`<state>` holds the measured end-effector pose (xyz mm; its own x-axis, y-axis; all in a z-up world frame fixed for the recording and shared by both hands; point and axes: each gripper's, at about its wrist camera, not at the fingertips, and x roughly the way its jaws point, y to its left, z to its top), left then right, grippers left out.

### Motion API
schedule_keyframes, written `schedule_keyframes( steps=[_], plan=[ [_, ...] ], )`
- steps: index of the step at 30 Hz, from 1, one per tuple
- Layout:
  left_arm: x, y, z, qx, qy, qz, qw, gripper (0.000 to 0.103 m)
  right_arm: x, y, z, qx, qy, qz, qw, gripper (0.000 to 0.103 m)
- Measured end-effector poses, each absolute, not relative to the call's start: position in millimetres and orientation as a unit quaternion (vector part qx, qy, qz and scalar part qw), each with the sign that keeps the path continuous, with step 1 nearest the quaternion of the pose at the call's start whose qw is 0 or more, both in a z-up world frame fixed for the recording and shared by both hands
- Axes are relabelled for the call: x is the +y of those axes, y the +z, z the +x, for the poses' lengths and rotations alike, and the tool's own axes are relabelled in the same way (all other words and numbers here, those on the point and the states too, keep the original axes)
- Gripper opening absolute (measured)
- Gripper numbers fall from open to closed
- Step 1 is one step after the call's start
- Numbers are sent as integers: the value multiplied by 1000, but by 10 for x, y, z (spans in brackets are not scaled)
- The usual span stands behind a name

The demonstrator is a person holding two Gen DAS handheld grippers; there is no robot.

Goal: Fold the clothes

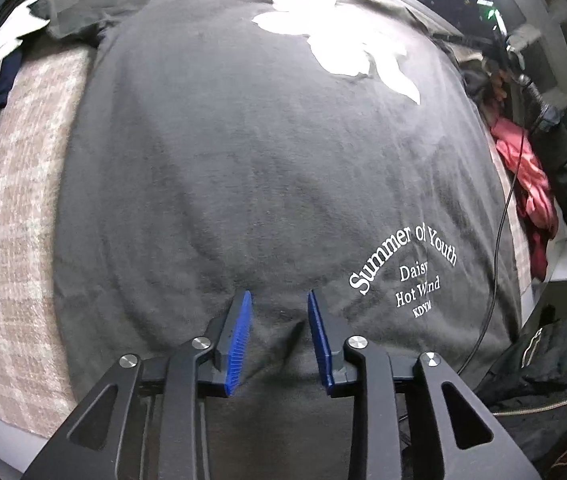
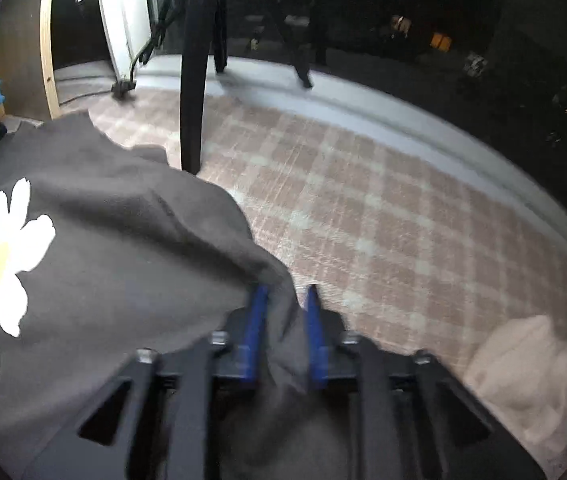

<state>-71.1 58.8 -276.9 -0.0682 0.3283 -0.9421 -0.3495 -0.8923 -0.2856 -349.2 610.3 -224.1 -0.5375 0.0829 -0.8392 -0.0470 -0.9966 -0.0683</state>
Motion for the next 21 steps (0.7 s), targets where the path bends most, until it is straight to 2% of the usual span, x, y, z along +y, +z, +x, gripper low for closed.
schedule_keyframes(
  steps=[3,6,9,11,14,16,19,21],
  plan=[
    [606,-2759,-679,20,732,-639,238,34,6162,-2007,-3215,26,882,-469,36,32],
    [593,-2753,-648,21,734,-633,244,38,6110,-2008,-2868,31,871,-490,7,41],
    [568,-2755,-630,17,735,-630,248,38,6050,-2172,-2575,17,847,-531,-1,41],
    [559,-2746,-641,16,735,-630,250,38,6164,-2206,-2458,11,844,-536,35,38],
    [587,-2737,-647,22,735,-630,251,38,6417,-2072,-2344,86,846,-522,59,37],
    [592,-2730,-641,26,735,-629,252,39,6382,-1935,-2288,82,851,-515,66,39],
    [566,-2720,-634,24,735,-628,255,41,6214,-1836,-2189,89,849,-520,23,39],
    [525,-2710,-619,23,735,-626,259,42,6138,-1927,-2156,140,832,-537,2,39]
  ],
)
